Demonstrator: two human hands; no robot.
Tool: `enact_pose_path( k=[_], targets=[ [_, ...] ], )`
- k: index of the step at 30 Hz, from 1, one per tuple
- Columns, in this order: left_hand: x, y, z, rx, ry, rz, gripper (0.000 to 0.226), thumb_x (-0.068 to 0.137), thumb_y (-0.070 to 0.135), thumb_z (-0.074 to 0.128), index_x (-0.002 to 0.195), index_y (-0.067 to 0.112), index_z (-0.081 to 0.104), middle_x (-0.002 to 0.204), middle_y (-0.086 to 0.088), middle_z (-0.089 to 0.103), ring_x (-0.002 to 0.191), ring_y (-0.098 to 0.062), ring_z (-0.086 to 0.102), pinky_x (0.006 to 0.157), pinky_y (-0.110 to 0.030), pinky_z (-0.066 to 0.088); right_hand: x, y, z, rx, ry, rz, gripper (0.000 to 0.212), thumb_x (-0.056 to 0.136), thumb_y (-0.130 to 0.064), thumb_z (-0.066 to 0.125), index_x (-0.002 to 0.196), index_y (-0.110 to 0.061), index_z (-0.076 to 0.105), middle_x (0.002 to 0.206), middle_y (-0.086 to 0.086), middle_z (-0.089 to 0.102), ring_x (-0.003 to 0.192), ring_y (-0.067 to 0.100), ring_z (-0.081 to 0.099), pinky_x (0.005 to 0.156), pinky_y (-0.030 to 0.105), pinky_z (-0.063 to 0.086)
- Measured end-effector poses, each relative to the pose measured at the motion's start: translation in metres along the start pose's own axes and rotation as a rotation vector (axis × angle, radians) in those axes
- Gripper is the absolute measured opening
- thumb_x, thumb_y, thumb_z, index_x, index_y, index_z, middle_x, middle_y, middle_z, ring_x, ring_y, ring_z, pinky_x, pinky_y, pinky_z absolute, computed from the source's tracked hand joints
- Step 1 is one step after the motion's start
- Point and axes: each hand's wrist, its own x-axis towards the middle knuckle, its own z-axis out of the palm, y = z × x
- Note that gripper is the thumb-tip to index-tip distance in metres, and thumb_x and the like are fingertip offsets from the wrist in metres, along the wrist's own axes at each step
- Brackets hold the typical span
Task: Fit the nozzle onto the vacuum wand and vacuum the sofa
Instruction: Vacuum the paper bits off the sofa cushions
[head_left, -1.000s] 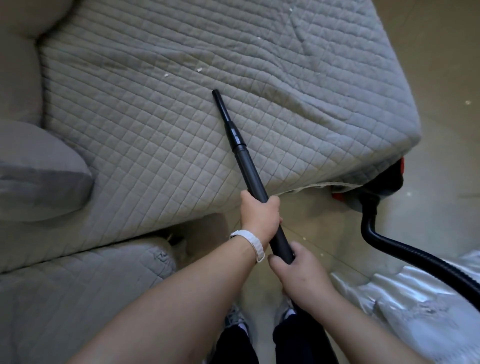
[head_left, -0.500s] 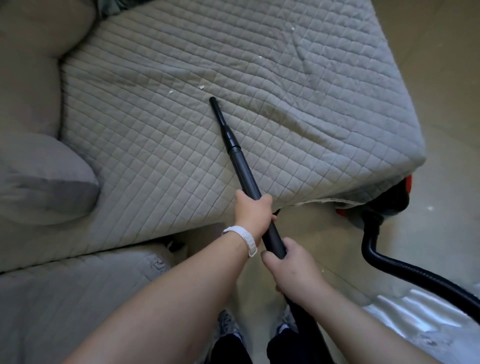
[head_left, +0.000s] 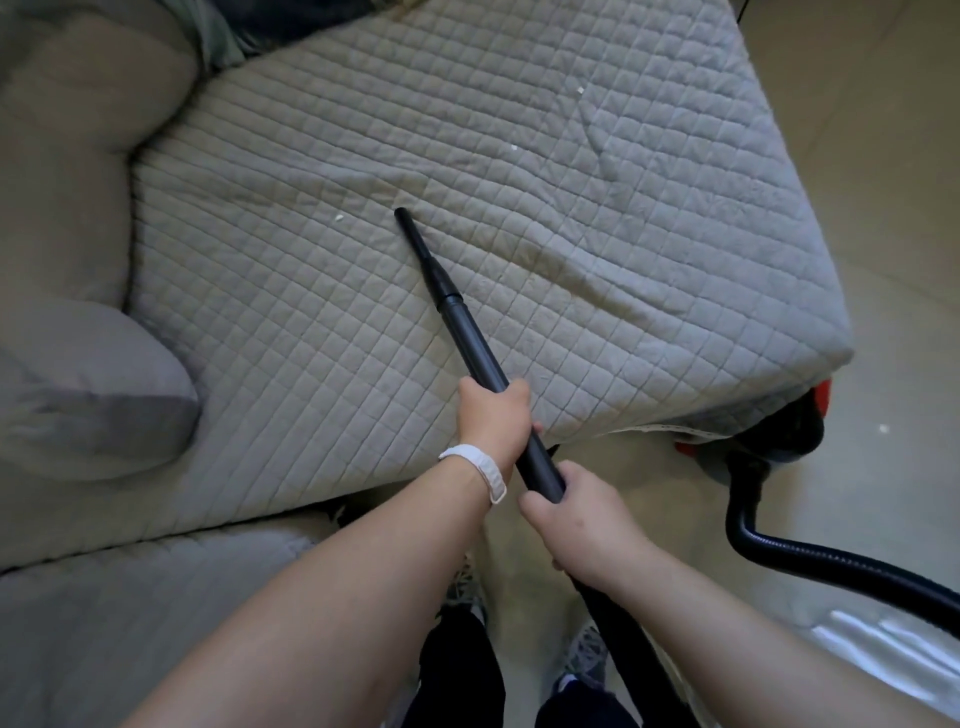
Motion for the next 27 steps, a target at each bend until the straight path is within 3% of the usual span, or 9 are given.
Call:
enact_pose_path(
  k=[4,9,16,20,27],
  targets=[
    [0.001,-0.002,-0.005,-0.033,0.027,-0.013,0.014,0.091,0.018,0.055,0.101,0.015,0.045,0.083,-0.01,0.061,0.049,-0.016,0.063,0.056,-0.032,0.055,0.0,-0.004,0.002,-0.043,-0.009,0.001,0.018,0.079,-0.037,0.058,0.075,-0.025,0.046,0.068,0.0,0.061,0.062,0.026,0.067,0.059,0.035,0.056],
    [0.007,0.001,-0.027,-0.089,0.056,-0.062,0.02,0.091,0.017,0.054,0.109,0.013,0.045,0.086,-0.008,0.06,0.055,-0.016,0.065,0.057,-0.032,0.053,0.002,-0.021,0.007,-0.093,-0.049,0.005,0.021,0.078,-0.038,0.06,0.081,-0.019,0.05,0.069,0.002,0.062,0.056,0.022,0.058,0.056,0.034,0.052],
    [0.029,0.012,-0.058,-0.079,0.032,-0.071,0.018,0.088,0.02,0.056,0.101,0.014,0.044,0.087,-0.011,0.058,0.048,-0.014,0.064,0.057,-0.036,0.057,0.009,-0.05,0.032,-0.057,-0.044,0.009,0.019,0.08,-0.038,0.059,0.082,-0.02,0.052,0.069,0.0,0.061,0.055,0.021,0.057,0.054,0.031,0.049],
    [0.037,0.016,-0.071,-0.059,0.012,-0.046,0.019,0.09,0.019,0.055,0.103,0.011,0.044,0.086,-0.011,0.059,0.046,-0.012,0.063,0.053,-0.032,0.054,0.009,-0.06,0.045,-0.025,-0.029,0.026,0.021,0.078,-0.041,0.059,0.083,-0.021,0.053,0.07,0.001,0.062,0.058,0.022,0.061,0.059,0.038,0.056],
    [0.041,0.026,-0.072,-0.008,-0.038,-0.002,0.014,0.09,0.018,0.054,0.099,0.014,0.043,0.099,-0.024,0.067,0.043,-0.008,0.061,0.041,-0.023,0.046,0.007,-0.07,0.051,0.009,0.039,0.066,0.023,0.076,-0.041,0.059,0.076,-0.021,0.047,0.062,-0.001,0.056,0.052,0.02,0.055,0.053,0.032,0.047]
  ],
)
